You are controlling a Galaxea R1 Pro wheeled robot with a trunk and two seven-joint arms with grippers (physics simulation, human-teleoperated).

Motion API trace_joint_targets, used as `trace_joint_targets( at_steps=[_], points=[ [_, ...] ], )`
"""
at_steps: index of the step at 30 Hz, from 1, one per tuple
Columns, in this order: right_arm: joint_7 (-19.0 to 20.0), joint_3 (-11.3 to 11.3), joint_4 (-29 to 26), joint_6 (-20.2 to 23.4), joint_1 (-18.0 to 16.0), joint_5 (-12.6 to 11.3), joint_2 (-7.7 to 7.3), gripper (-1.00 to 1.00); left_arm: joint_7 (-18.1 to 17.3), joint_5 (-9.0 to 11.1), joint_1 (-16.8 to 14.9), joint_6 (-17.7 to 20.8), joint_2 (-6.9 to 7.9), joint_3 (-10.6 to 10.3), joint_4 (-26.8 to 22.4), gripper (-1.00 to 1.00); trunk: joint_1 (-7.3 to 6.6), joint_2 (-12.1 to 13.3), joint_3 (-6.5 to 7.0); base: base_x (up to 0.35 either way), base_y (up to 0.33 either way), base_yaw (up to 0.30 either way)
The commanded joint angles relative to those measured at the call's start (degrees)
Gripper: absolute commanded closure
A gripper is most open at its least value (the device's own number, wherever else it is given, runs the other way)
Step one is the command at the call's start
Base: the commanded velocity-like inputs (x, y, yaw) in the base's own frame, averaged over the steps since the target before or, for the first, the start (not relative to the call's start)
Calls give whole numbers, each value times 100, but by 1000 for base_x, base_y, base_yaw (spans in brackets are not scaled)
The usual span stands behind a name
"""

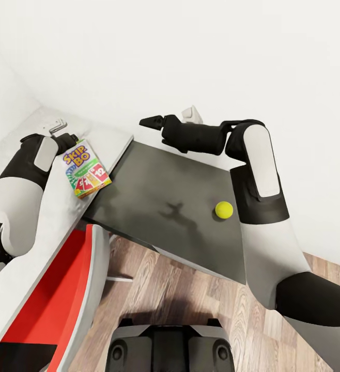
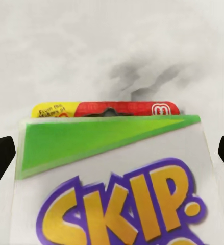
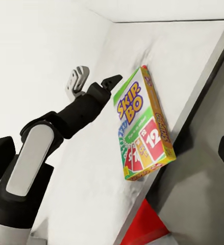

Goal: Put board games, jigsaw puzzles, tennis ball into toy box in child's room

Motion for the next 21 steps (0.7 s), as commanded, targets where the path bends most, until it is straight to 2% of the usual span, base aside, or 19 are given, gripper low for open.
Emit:
trace_joint_targets(
  at_steps=[1,6,12,21],
  points=[
    [-95,2,-43,10,-5,-78,2,-100,38,63,-68,33,4,-3,-9,-100,3,-9,-8,0,0,0],
    [-127,34,-91,16,-4,-99,2,-100,38,73,-171,52,10,-9,-9,-100,3,-9,-9,0,0,0],
    [-130,213,-100,13,-4,-103,2,-100,38,76,-330,112,20,-15,-7,-100,3,-9,-9,0,0,0],
    [-140,294,-111,9,-4,-101,2,-100,38,76,-400,118,37,-19,112,-100,3,-9,-9,0,0,0]
  ],
)
